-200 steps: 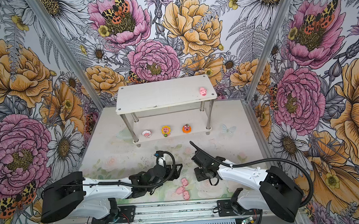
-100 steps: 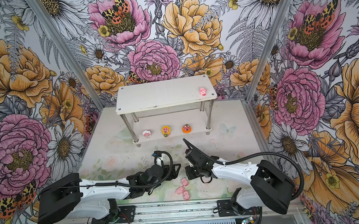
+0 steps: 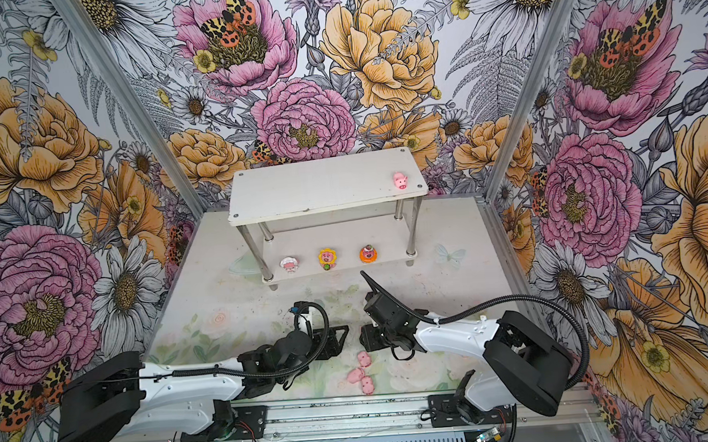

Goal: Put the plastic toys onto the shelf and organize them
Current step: 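Close the right gripper on another pink pig and lift it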

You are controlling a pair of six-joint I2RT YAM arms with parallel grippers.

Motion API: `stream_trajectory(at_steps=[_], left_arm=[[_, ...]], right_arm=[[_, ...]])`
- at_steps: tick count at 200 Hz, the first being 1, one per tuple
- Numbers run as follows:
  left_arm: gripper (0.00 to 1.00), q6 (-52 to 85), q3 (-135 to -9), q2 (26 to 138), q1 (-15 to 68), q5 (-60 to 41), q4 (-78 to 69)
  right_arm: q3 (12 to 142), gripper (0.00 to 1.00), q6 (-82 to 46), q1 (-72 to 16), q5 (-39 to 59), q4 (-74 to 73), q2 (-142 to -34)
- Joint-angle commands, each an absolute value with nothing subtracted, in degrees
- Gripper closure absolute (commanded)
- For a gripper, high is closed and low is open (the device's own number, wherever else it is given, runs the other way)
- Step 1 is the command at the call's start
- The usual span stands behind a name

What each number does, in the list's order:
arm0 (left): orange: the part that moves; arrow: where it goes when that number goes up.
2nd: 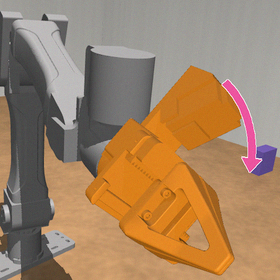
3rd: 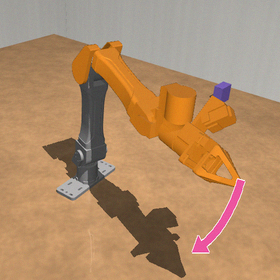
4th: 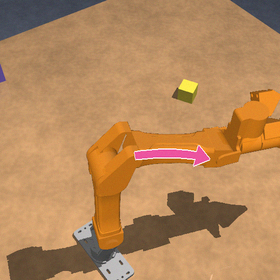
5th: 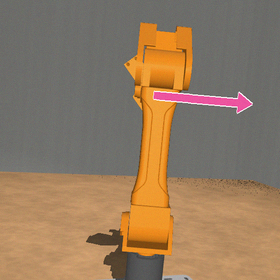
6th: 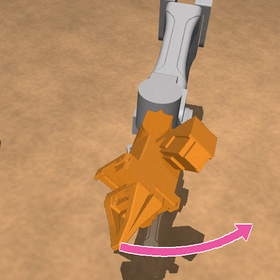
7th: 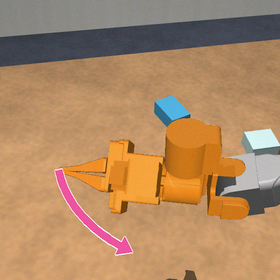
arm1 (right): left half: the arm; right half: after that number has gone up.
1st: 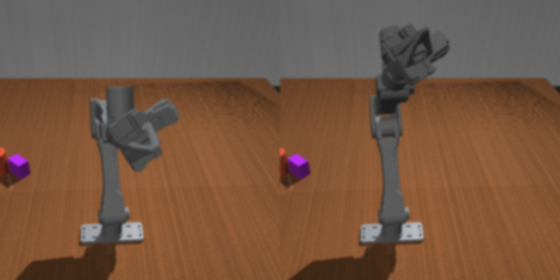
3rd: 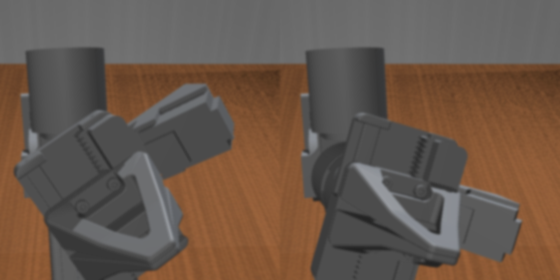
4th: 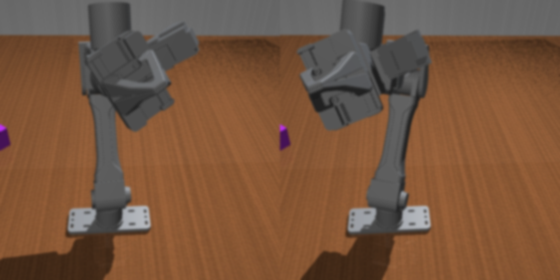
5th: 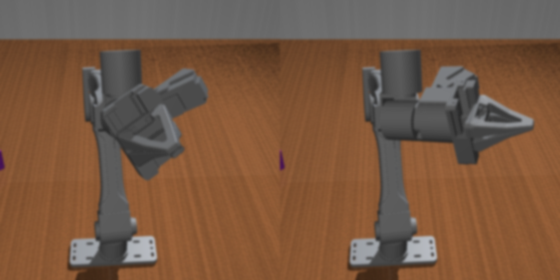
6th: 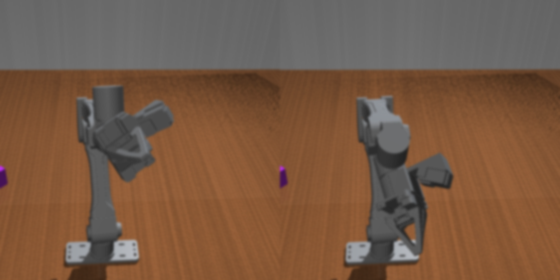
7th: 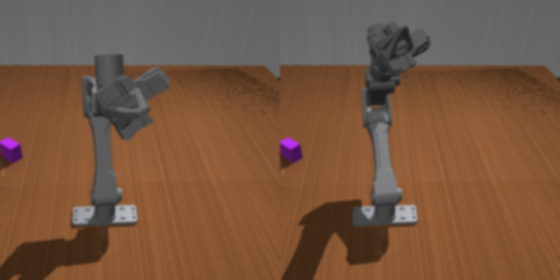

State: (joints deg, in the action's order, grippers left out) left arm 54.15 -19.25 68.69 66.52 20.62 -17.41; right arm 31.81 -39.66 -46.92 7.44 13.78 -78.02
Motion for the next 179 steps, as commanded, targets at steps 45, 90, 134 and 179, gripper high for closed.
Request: stream_trajectory(at_steps=[45,90,134,179], left_arm=[[0.14,55.25,-17.39,65.82,66.97,22.98,-17.45],[0.14,55.37,-17.47,65.8,67.24,23.62,-17.12],[0.14,55.18,-18.8,67.57,67.24,23.16,-17.05],[0.14,54.59,-20.69,70.22,67.25,22.41,-17.04]], right_arm=[[26.54,0.45,-41.3,-40.89,2.92,16.7,-71.18],[25.97,0.47,-40.73,-39.99,5.04,16.91,-67.45],[28.14,0.66,-38.72,-39.99,6.54,16.9,-62.68],[29.98,1.0,-36.35,-40.57,8.35,16.87,-65.97]])
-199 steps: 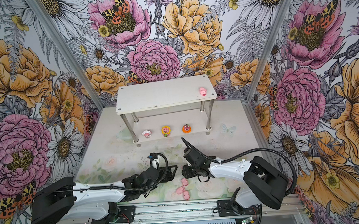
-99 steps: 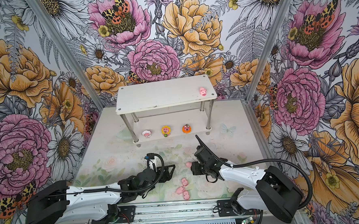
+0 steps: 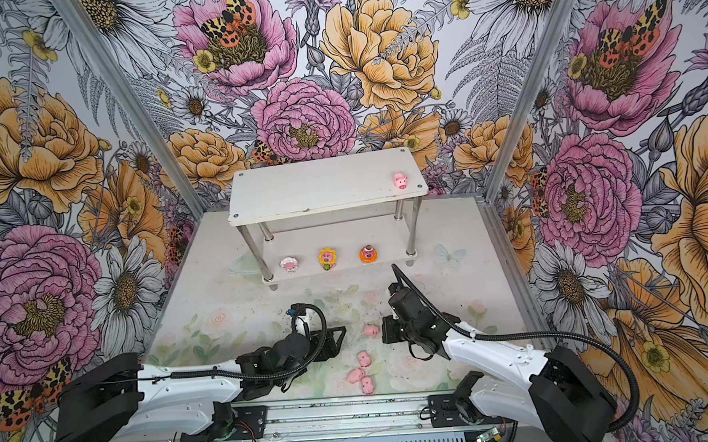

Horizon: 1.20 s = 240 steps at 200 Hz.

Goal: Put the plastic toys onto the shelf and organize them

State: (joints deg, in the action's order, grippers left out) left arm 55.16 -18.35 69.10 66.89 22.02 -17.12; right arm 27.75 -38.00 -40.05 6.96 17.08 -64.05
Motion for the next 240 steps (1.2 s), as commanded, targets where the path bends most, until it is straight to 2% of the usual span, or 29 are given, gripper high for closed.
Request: stream_trajectory(at_steps=[1,47,160,240], left_arm=[[0.14,54.58,-20.71,70.27,67.24,22.41,-17.05],[0.14,54.32,-21.42,71.61,67.15,22.18,-17.4],[0.14,54.57,-20.56,70.96,66.98,22.15,-17.41],[0.14,55.02,-18.12,68.24,66.73,22.66,-16.98]], right_arm=[[29.99,1.0,-36.31,-40.71,8.35,16.87,-66.34],[30.98,1.0,-36.17,-43.74,7.62,15.57,-69.49],[36.6,1.0,-34.5,-44.03,4.79,12.79,-78.15],[46.24,1.0,-31.6,-39.0,5.06,12.85,-88.82]])
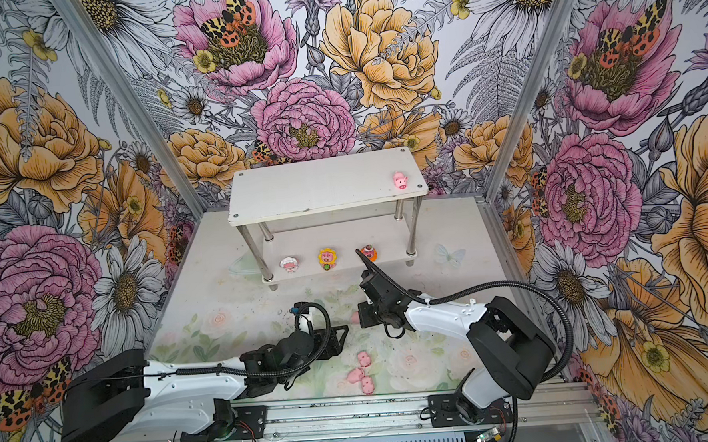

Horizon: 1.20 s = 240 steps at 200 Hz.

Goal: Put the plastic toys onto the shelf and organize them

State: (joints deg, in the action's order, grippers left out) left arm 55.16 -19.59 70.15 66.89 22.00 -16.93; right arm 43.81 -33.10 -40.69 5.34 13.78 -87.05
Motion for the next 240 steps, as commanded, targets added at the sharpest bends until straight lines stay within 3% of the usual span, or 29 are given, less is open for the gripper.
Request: stream_trajectory(at_steps=[1,62,77,99,137,203,240], left_arm=[[0.14,55.02,-18.11,68.18,66.72,22.67,-16.97],[0.13,55.27,-15.75,64.63,65.15,23.23,-15.86],[0.13,55.2,-15.39,64.3,64.69,23.12,-15.98],[0.13,55.11,-15.34,64.43,64.34,22.94,-16.0],[0.12,55.06,-15.39,65.88,63.64,21.96,-17.29],[0.12,54.93,-16.3,68.63,62.94,21.02,-18.36],[0.12,54.19,-17.25,69.58,62.39,20.31,-18.88]], right_arm=[[46.32,1.0,-31.58,-38.92,5.17,12.89,-88.88],[45.63,0.99,-27.43,-38.32,7.64,12.65,-84.12],[43.82,0.88,-25.68,-38.34,7.5,11.8,-81.47],[41.05,0.57,-24.15,-38.36,6.7,10.49,-78.77],[40.51,0.36,-22.59,-38.5,6.62,10.15,-81.41],[44.95,0.35,-23.44,-40.35,8.35,7.98,-90.38],[48.3,0.48,-24.33,-42.17,8.69,7.86,-95.03]])
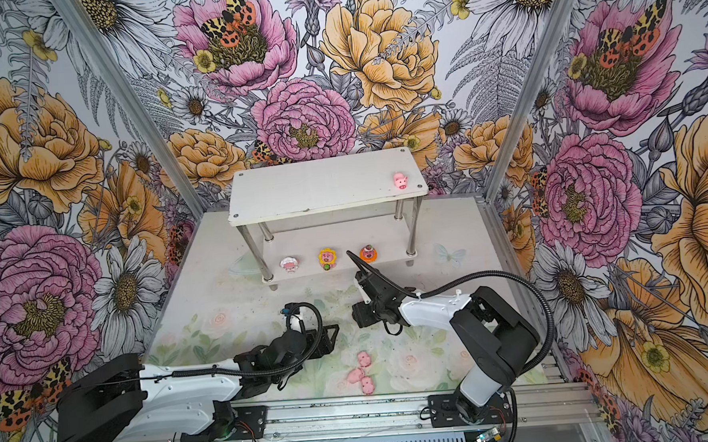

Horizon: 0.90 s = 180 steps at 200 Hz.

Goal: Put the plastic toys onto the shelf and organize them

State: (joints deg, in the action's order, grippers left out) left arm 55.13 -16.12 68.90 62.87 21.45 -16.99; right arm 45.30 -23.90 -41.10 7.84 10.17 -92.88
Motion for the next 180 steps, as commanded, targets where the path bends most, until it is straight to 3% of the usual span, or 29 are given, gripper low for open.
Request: stream_trajectory(at_steps=[1,47,68,180], left_arm=[[0.12,54.16,-17.24,69.6,62.39,20.31,-18.84],[0.13,54.34,-16.82,69.73,62.23,19.3,-19.01],[0.13,54.4,-16.13,68.6,62.28,19.29,-18.84],[0.13,55.76,-11.48,59.1,62.23,21.49,-15.82]], right_arm=[[48.36,0.48,-24.38,-42.23,8.74,7.84,-95.06],[49.05,0.78,-26.65,-42.87,8.49,7.9,-95.54],[48.18,0.86,-28.2,-42.89,9.02,8.41,-93.91],[36.9,0.88,-39.4,-37.56,19.09,8.51,-84.99]])
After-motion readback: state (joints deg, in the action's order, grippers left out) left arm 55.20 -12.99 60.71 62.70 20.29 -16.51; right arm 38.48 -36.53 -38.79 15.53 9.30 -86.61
